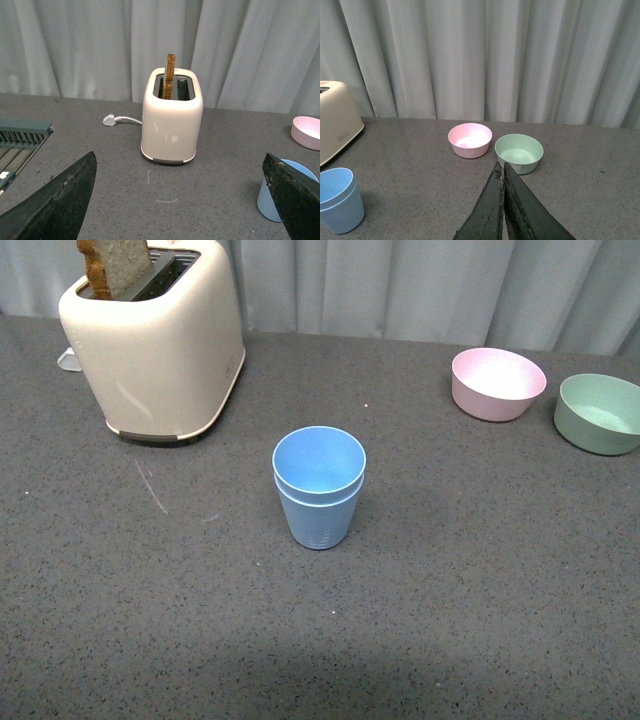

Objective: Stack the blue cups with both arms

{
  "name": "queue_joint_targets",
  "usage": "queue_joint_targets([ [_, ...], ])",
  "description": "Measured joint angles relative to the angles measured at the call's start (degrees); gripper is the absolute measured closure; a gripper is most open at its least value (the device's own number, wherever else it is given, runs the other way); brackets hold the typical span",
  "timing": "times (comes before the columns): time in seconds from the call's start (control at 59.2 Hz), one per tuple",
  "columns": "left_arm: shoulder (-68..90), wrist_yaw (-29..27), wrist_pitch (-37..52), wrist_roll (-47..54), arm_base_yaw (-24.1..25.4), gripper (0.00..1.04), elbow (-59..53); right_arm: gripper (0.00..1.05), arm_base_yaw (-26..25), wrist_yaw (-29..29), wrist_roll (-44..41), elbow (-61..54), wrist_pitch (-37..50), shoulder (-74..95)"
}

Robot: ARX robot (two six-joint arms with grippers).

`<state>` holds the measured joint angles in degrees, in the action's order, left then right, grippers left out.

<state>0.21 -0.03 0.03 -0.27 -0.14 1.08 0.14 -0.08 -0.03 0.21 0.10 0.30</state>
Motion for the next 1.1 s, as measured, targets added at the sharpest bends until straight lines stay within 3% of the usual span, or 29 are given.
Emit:
queue_joint_targets([
  [0.557, 0.0, 0.0, 0.0, 0.0, 0.0, 0.07, 0.0, 0.09, 0.0, 0.0, 0.02, -0.02, 0.0, -0.07],
  [1.098, 0.0, 0.0, 0.0, 0.0, 0.0, 0.07, 0.0, 0.1, 0.0, 0.0, 0.04, 0.0, 0.0, -0.07],
])
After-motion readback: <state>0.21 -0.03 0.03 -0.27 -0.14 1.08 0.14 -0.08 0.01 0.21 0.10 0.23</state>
